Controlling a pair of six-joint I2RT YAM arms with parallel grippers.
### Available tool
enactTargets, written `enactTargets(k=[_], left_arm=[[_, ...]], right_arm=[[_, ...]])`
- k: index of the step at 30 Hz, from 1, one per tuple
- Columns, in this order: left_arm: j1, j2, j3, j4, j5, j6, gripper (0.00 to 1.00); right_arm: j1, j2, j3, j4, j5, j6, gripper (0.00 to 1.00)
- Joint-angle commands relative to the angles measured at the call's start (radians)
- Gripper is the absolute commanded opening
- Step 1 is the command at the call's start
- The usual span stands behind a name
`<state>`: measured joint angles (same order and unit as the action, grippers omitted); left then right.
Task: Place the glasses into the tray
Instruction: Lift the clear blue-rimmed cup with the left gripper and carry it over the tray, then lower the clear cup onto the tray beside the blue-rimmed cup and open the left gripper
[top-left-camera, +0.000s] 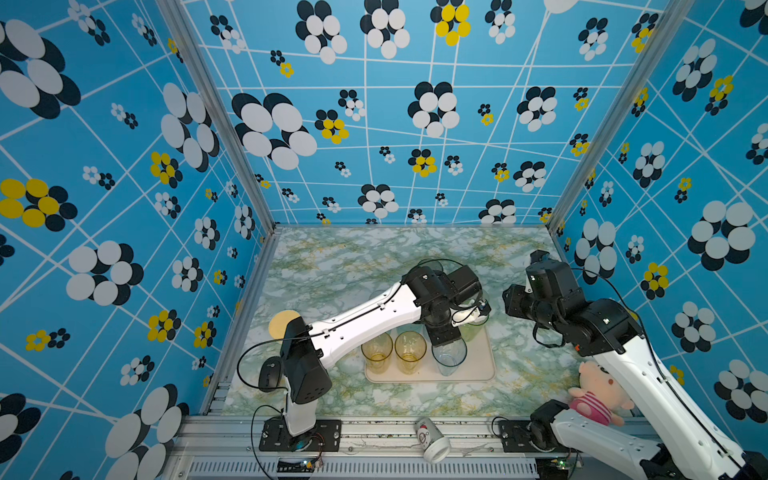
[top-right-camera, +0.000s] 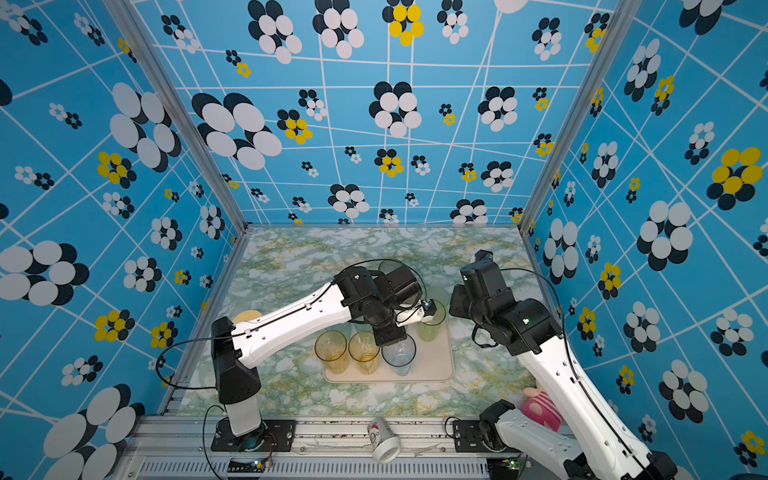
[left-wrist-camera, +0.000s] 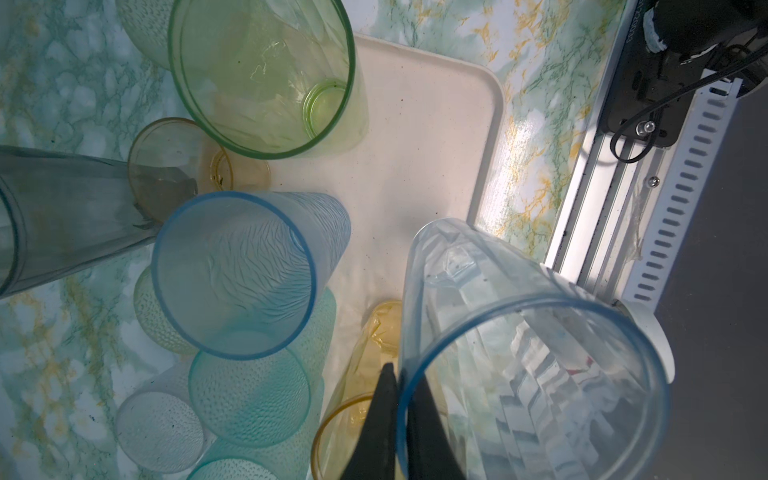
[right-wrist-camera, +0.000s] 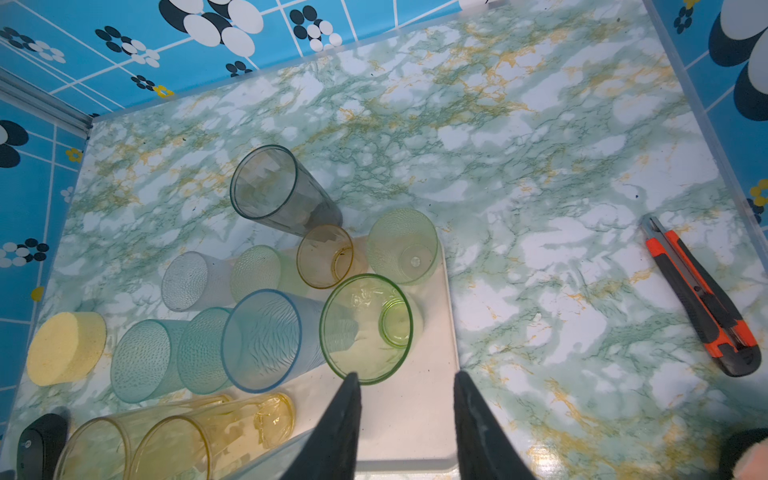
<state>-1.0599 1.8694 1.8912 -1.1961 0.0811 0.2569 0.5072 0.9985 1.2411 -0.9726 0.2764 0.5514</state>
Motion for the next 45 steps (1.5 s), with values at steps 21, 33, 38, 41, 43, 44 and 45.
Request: enactTargets(k=[21,33,38,41,43,44,45], left_arm=[[0.04,0.07,-0.065,0.058,-0.014,0.021,0.05],[0.04,0.086,-0.072,0.06,-0.033,0.025,0.05],[0.041,0.094,-0.074,0.071,-0.03,0.027,0.06],[0.041,0.1,-0.071,0.077,-0.026,0.027,0.06],[0.043,0.105,-0.066,0.073,-0.027,0.027,0.06],[0.043,0.106,-0.063,0.073,-0.026,0.027,0.06],[0.043,0.105,-0.063,0.073,-0.025,0.028,0.06]], right_arm=[[-0.016,0.026,-0.027,0.015,-0.015,-0.007,0.4],[-0.019,0.032,-0.031,0.02,-0.022,-0.008,0.39],[-0.021,0.032,-0.033,0.022,-0.026,-0.01,0.4],[-0.023,0.034,-0.034,0.023,-0.029,-0.01,0.4],[-0.022,0.033,-0.034,0.022,-0.031,-0.01,0.4],[-0.022,0.033,-0.034,0.022,-0.031,-0.01,0.4],[-0.024,0.033,-0.034,0.02,-0.031,-0.011,0.39]])
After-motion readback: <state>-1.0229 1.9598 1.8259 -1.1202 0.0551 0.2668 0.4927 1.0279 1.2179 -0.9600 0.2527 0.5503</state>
